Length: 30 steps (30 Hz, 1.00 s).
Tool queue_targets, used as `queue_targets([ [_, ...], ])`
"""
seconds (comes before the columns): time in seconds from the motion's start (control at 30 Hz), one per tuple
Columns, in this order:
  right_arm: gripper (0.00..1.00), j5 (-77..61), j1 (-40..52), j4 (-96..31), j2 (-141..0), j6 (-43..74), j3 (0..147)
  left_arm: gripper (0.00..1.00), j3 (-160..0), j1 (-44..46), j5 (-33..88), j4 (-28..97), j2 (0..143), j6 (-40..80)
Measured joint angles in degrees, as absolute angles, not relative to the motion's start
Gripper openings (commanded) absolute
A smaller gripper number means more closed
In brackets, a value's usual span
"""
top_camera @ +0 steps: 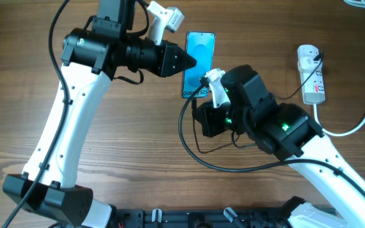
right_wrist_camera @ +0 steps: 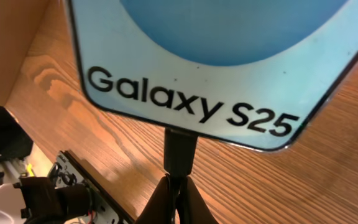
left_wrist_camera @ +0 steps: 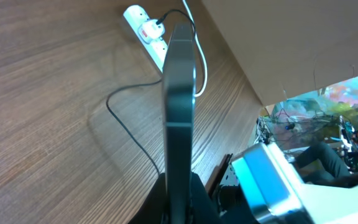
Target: Plug charger to phone and switch on socket
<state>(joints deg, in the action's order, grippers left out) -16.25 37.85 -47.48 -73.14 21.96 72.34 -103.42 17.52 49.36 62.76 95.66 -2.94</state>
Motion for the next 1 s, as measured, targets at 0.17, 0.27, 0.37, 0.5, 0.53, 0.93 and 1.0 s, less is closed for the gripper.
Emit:
queue_targets([
  [0.17, 0.05, -13.0, 37.0, -45.1, -73.1, 21.8, 75.6, 0.04, -103.4, 17.5, 49.1, 65.2, 95.7, -3.4],
  [0.27, 0.04, -12.1, 36.9, -44.9, -73.1, 21.8, 75.9, 0.04, -103.4, 17.5, 49.4, 65.4, 95.7, -3.4],
  [0.37, 0.05, -11.6, 36.9, -45.0, -73.1, 21.8, 75.9, 0.04, -103.4, 17.5, 49.4, 65.5, 95.7, -3.4],
  [0.5, 0.22, -11.5, 36.9, -46.1, -73.1, 22.2, 75.9, 0.04, -103.4, 17.5, 49.3, 65.5, 95.7, -3.4],
  [0.53, 0.28, -11.5, 36.9, -46.6, -73.1, 22.3, 75.9, 0.04, -103.4, 17.5, 49.3, 65.6, 95.7, -3.4],
  [0.93, 0.11, -19.5, 36.9, -52.7, -73.5, 24.2, 75.9, 0.04, -103.4, 17.5, 49.1, 62.1, 95.7, 2.9],
  [1.0, 0.09, -19.7, 36.9, -52.2, -74.6, 24.3, 75.9, 0.04, -103.4, 17.5, 49.1, 62.1, 95.7, 3.4],
])
